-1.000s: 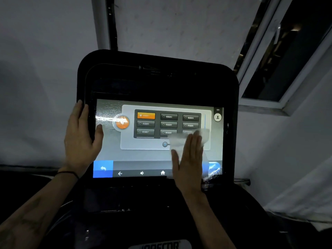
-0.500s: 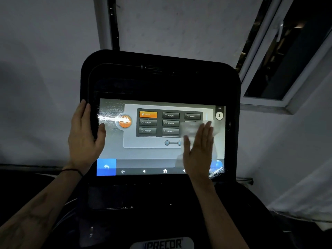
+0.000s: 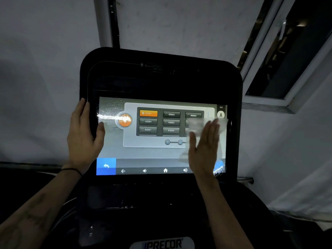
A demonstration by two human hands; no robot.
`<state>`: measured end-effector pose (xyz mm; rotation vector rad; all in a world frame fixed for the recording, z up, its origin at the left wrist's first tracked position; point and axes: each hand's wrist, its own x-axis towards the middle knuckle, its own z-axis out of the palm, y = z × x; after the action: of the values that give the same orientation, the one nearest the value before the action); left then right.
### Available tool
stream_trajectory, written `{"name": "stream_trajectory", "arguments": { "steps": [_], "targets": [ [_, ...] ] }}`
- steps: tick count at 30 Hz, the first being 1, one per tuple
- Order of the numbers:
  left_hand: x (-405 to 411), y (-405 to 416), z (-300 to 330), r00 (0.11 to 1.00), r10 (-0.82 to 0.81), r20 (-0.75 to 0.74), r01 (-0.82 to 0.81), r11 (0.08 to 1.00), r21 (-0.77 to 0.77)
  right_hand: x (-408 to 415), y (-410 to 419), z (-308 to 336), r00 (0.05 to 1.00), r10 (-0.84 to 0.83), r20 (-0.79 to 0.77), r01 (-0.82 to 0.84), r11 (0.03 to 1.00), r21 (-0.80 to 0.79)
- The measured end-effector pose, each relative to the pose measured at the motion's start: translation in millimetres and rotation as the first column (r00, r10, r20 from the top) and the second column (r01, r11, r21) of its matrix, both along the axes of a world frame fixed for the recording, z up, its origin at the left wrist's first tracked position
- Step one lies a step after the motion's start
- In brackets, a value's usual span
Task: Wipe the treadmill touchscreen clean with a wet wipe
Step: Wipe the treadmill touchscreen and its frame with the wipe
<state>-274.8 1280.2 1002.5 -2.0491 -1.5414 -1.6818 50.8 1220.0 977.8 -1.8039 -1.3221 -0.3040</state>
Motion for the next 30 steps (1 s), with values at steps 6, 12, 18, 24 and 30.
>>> {"name": "stream_trajectory", "arguments": {
  "steps": [6, 12, 18, 24, 30],
  "targets": [
    [-0.6, 1.1, -1.5, 1.000, 0.006, -0.015, -0.006, 1.000, 0.015, -37.3, -24.4, -28.9, 0.994, 0.100, 0.039, -0.099, 0.995, -0.030],
    [0.0, 0.6, -1.8, 1.000, 0.008, -0.004, -0.008, 1.000, 0.001, -1.0, 11.2, 8.3, 0.998, 0.012, 0.058, -0.013, 1.000, 0.008],
    [-2.2, 0.6, -1.1, 1.000, -0.016, -0.013, 0.016, 1.000, 0.014, -29.5, -18.7, -22.9, 0.991, 0.083, 0.108, -0.079, 0.996, -0.049],
    [-3.8, 2.5, -4.7, 1.000, -0.021, -0.021, 0.022, 0.999, 0.041, 7.0, 11.8, 11.4, 0.999, -0.020, 0.038, 0.021, 1.000, -0.006],
    [-4.1, 4.0, -4.0, 1.000, -0.012, -0.023, 0.013, 0.999, 0.041, -27.8, -13.4, -16.0, 0.988, 0.087, 0.124, -0.081, 0.995, -0.049]
  ]
}}
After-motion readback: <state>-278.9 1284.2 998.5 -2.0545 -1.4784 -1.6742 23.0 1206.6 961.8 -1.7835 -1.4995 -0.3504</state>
